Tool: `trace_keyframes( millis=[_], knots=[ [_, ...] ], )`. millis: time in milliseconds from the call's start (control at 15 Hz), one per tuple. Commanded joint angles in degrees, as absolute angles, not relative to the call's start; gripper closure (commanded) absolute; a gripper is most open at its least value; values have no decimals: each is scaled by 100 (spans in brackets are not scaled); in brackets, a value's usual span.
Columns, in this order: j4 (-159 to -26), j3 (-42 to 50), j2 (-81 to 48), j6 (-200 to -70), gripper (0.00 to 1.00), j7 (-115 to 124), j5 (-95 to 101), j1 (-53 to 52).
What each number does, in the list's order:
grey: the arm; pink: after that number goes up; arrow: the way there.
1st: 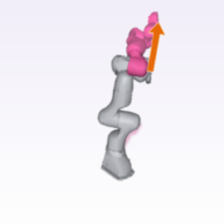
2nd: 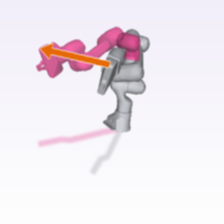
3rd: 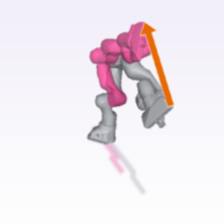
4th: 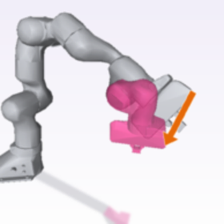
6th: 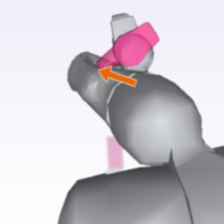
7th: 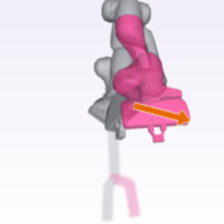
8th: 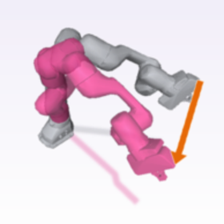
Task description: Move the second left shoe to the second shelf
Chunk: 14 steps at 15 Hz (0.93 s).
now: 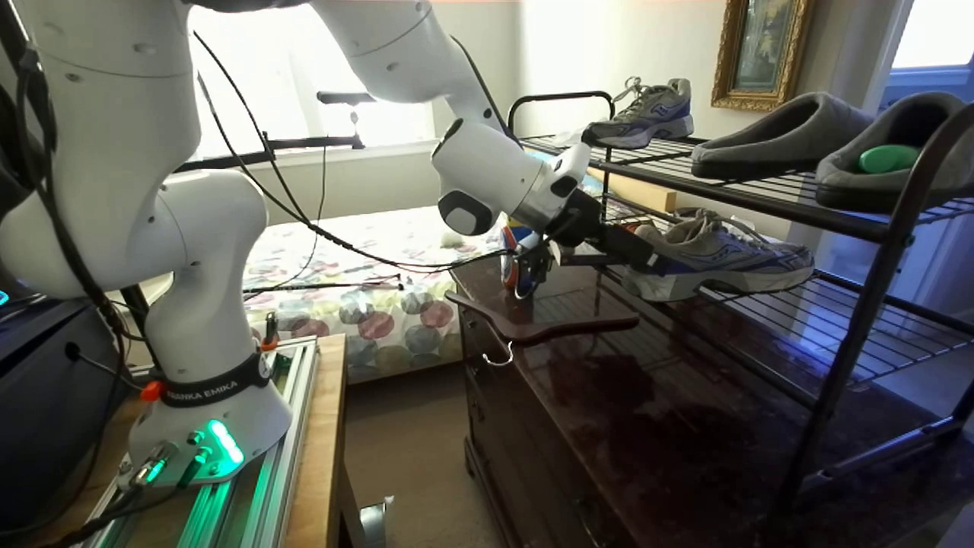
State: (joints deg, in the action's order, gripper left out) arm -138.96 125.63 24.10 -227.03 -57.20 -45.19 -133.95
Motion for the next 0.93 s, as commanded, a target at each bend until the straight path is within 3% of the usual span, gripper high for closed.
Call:
trace_keyframes(
  millis=[0,400,867],
  knots=[
    [-14353,12412,1241,-21385,0,-6521,-5970,-13108],
    [-15215,12712,-252,-19057,0,-8971,-8581,-12919],
    [-15789,12751,12,-19304,0,-9168,-8734,-12883]
  ],
)
